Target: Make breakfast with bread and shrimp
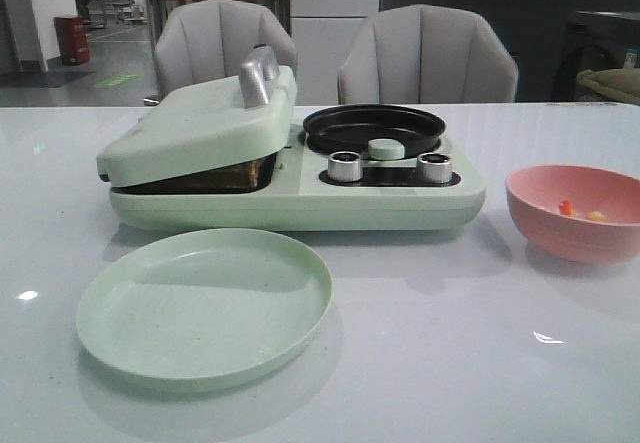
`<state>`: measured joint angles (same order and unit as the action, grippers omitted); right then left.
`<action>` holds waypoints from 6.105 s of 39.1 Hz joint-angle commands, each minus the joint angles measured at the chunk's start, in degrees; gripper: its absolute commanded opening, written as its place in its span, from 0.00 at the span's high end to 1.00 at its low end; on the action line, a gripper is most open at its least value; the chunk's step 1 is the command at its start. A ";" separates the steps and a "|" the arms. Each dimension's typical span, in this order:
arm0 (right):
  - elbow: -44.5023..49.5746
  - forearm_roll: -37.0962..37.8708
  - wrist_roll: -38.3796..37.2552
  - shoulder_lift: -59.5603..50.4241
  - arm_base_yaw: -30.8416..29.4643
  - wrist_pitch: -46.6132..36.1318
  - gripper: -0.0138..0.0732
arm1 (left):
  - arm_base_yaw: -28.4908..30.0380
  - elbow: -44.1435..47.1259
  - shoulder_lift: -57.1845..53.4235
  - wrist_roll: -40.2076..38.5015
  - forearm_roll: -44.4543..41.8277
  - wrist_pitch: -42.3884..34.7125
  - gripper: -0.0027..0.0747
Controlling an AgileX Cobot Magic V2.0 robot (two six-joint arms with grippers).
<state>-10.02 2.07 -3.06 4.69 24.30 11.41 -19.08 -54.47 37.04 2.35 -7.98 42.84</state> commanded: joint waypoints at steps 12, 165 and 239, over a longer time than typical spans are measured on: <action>-1.56 0.10 0.31 0.74 -0.21 -4.94 0.15 | 0.15 15.58 -18.87 -0.79 5.30 -9.03 0.65; -40.77 -21.49 2.60 63.33 -34.75 18.34 0.15 | 0.15 31.88 -38.07 -0.79 7.38 -13.58 0.82; -62.94 -40.38 20.87 98.84 -36.35 22.97 0.67 | 0.15 31.88 -38.15 -0.79 7.38 -13.58 0.82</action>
<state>-68.84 -36.05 17.28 107.35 -12.22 34.12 -19.08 -21.13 -0.38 2.21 -1.18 33.97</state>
